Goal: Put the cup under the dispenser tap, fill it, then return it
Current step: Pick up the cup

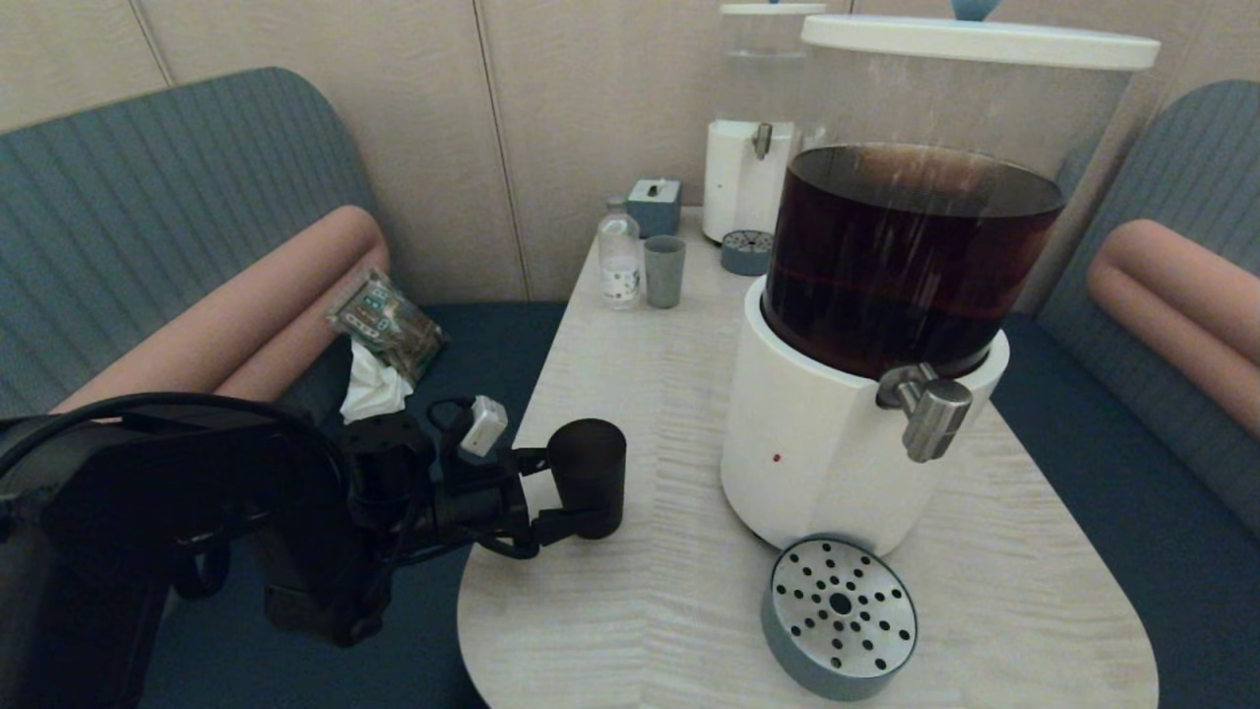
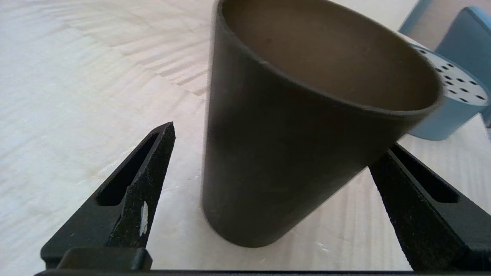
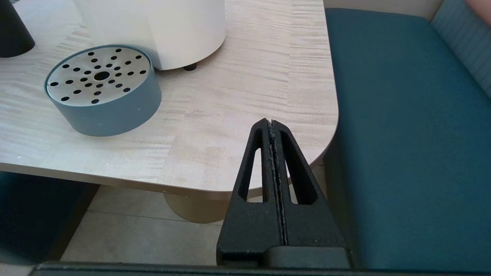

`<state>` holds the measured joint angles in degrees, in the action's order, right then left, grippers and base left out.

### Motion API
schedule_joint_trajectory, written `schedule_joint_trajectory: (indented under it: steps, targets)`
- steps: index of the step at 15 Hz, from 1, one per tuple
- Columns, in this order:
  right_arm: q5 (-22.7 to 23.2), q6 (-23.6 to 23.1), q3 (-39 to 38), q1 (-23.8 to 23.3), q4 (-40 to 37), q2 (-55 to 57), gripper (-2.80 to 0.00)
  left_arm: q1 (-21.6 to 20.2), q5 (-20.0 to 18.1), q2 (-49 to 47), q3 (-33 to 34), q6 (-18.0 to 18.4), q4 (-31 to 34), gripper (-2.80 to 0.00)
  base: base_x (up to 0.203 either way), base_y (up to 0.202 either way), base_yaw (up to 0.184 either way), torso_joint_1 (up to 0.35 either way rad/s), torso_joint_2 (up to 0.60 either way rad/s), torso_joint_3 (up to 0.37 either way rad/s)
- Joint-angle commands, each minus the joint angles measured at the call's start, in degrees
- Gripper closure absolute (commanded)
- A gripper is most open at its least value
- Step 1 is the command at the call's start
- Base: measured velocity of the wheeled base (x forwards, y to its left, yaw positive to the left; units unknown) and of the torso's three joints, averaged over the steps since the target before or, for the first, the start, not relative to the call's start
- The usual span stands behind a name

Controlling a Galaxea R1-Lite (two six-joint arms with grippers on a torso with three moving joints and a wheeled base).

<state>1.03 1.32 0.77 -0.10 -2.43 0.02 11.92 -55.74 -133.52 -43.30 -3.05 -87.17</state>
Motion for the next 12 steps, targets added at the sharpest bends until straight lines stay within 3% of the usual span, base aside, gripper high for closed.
schedule_joint_trajectory:
  steps: [1,4,5,12]
  targets:
    - [0.0,0.0,0.0,0.0,0.0,0.1,0.00,0.0,-0.3,-0.5,-0.5,-0.1,-0.5,-2.80,0.000,0.000,0.000,0.000,0.00,0.000]
    - [0.0,0.0,0.0,0.0,0.0,0.1,0.00,0.0,0.0,-0.5,-0.8,-0.1,-0.5,-2.80,0.000,0.000,0.000,0.000,0.00,0.000]
    - [0.0,0.0,0.0,0.0,0.0,0.1,0.00,0.0,0.2,-0.6,-1.0,-0.1,-0.5,0.00,0.000,0.000,0.000,0.000,0.00,0.000]
    - [0.0,0.0,0.0,0.0,0.0,0.1,0.00,0.0,0.1,-0.6,-0.1,0.1,-0.5,0.00,0.000,0.000,0.000,0.000,0.00,0.000]
